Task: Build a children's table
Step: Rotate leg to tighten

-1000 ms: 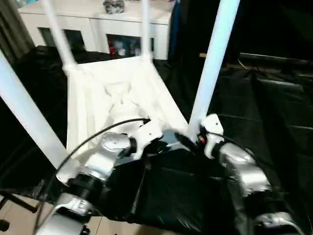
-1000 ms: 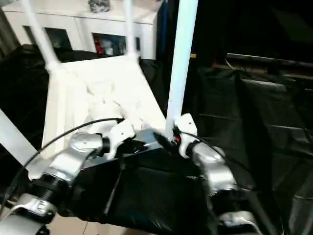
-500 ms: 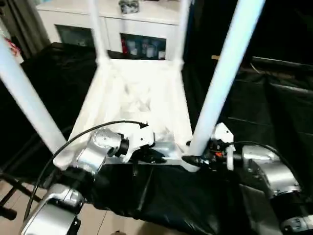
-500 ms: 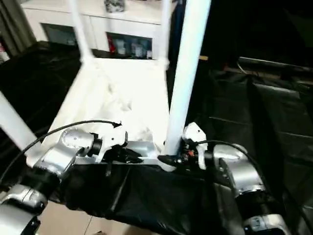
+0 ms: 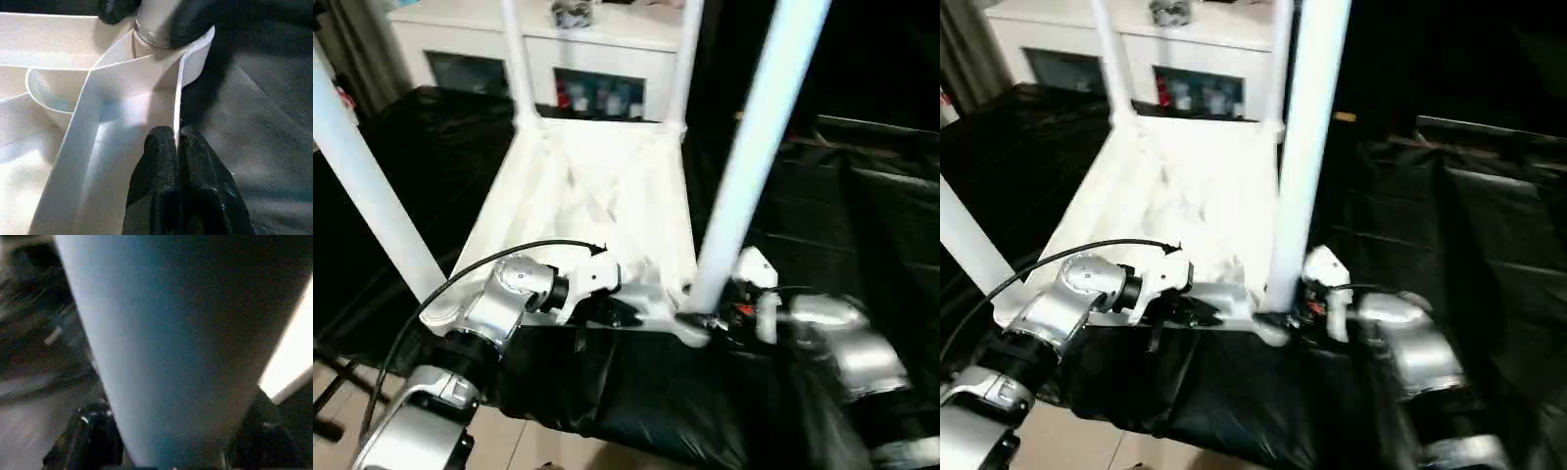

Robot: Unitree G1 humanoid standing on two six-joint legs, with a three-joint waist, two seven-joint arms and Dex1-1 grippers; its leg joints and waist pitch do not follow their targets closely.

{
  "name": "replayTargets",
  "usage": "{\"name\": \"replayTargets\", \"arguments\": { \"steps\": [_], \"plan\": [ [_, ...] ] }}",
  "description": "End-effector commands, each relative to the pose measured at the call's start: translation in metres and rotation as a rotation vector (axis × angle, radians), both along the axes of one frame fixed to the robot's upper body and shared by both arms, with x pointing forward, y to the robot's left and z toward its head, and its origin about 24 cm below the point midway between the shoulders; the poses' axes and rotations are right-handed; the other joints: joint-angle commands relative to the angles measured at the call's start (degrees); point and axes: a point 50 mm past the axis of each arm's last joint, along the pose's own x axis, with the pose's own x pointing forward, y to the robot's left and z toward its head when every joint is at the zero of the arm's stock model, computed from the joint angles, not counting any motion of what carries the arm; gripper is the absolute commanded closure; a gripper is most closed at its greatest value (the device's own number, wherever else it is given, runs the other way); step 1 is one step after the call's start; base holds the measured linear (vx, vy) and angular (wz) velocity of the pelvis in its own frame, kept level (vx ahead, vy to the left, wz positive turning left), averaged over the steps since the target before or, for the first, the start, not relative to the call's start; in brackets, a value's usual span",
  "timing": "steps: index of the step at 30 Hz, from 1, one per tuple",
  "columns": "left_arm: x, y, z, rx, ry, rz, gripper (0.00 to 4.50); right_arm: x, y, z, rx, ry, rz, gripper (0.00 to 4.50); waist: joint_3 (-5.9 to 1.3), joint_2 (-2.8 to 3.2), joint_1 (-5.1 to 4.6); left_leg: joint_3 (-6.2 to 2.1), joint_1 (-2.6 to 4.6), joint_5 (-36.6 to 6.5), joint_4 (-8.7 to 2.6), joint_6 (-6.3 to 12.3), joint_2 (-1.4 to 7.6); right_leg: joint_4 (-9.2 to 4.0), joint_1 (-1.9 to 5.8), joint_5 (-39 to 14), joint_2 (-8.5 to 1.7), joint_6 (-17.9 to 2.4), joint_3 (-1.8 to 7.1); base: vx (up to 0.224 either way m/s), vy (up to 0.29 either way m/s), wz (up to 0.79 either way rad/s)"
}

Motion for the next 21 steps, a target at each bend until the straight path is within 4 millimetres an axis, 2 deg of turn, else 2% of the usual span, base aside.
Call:
{"name": "replayTargets", "arguments": {
  "steps": [1,2,3,8,10,12,13,15,17,18,19,21],
  "plan": [
    [0.001,-0.031,0.007,-0.069,-0.08,0.097,4.5,-0.006,0.032,-0.022,-0.002,0.08,-0.061,2.33,-2.24,-0.74,-0.12,-0.1,-0.21,-17.2,-4.41,0.48,1.07,-4.98,2.46,-24.6,-2.9,-8.2,1.97,0.0,0.0,0.0],
    [0.0,-0.033,0.007,-0.073,-0.082,0.107,4.5,-0.005,0.033,-0.022,0.004,0.082,-0.085,2.36,-2.16,-0.66,-0.62,-0.16,-0.44,-16.9,-4.56,0.34,1.1,-4.95,2.45,-24.4,-2.85,-8.0,2.07,0.0,0.0,0.0],
    [-0.001,-0.038,0.007,-0.081,-0.085,0.127,4.5,-0.005,0.037,-0.023,0.01,0.087,-0.124,2.4,-2.22,-0.63,-0.79,-0.2,-0.36,-17.1,-4.51,0.45,0.93,-5.14,2.5,-25.5,-2.72,-7.2,1.93,0.0,0.0,0.0],
    [-0.01,-0.054,0.009,-0.125,-0.084,0.139,4.5,-0.006,0.054,-0.024,0.016,0.085,-0.201,2.47,-2.25,-0.55,-1.54,-0.15,-0.57,-16.7,-4.48,1.27,0.75,-5.22,2.36,-24.0,-2.45,-6.9,2.06,0.0,0.0,0.0],
    [-0.012,-0.057,0.009,-0.132,-0.081,0.13,4.5,-0.007,0.058,-0.023,0.031,0.075,-0.203,1.95,-2.25,-0.49,-1.74,-0.13,-0.65,-16.6,-4.47,1.56,0.74,-5.13,2.37,-22.5,-2.31,-7.2,2.06,0.0,0.0,0.0],
    [-0.015,-0.056,0.008,-0.125,-0.083,0.11,4.5,-0.008,0.055,-0.021,0.052,0.073,-0.206,1.8,-2.3,-0.26,-1.85,-0.12,-0.63,-16.9,-4.48,1.71,0.76,-5.04,2.35,-21.6,-2.29,-7.6,2.09,0.0,0.0,0.0],
    [-0.017,-0.056,0.007,-0.124,-0.082,0.095,4.5,-0.008,0.051,-0.019,0.061,0.072,-0.2,1.8,-2.32,-0.21,-1.88,-0.1,-0.54,-17.2,-4.48,1.83,0.79,-5.05,2.35,-20.7,-2.2,-7.8,2.09,0.0,0.0,0.0],
    [-0.019,-0.053,0.005,-0.116,-0.075,0.075,4.5,-0.012,0.041,-0.015,0.069,0.059,-0.158,1.39,-2.42,-0.06,-1.79,-0.04,-0.51,-16.4,-4.45,2.21,0.85,-4.83,2.55,-17.6,-2.07,-8.7,2.13,0.0,0.0,0.0],
    [-0.02,-0.048,0.004,-0.101,-0.069,0.061,4.5,-0.02,0.025,-0.008,0.075,0.046,-0.084,1.35,-2.6,-0.12,-1.6,0.12,-0.37,-15.3,-4.25,2.72,0.91,-4.65,2.58,-15.0,-2.04,-9.4,2.18,0.0,0.0,0.0],
    [-0.019,-0.045,0.004,-0.091,-0.07,0.055,4.5,-0.025,0.014,-0.004,0.077,0.038,-0.052,1.16,-2.75,-0.16,-1.07,0.36,-0.19,-13.3,-3.9,4.27,1.05,-4.4,2.69,-10.9,-2.02,-10.4,2.25,0.0,0.0,0.0],
    [-0.019,-0.043,0.004,-0.086,-0.071,0.051,4.5,-0.029,0.006,-0.001,0.073,0.034,-0.036,1.16,-2.76,-0.24,-0.8,0.4,-0.16,-12.4,-3.76,4.83,1.02,-4.28,2.81,-9.5,-2.0,-10.8,2.27,0.0,0.0,0.0],
    [-0.017,-0.039,0.004,-0.087,-0.065,0.045,4.5,-0.036,-0.017,0.004,0.039,0.026,-0.005,0.93,-2.85,-0.37,0.05,0.52,-0.58,-8.9,-3.44,6.38,1.0,-3.74,3.11,-6.0,-2.18,-11.7,2.27,0.026,0.002,0.04]
  ]
}}
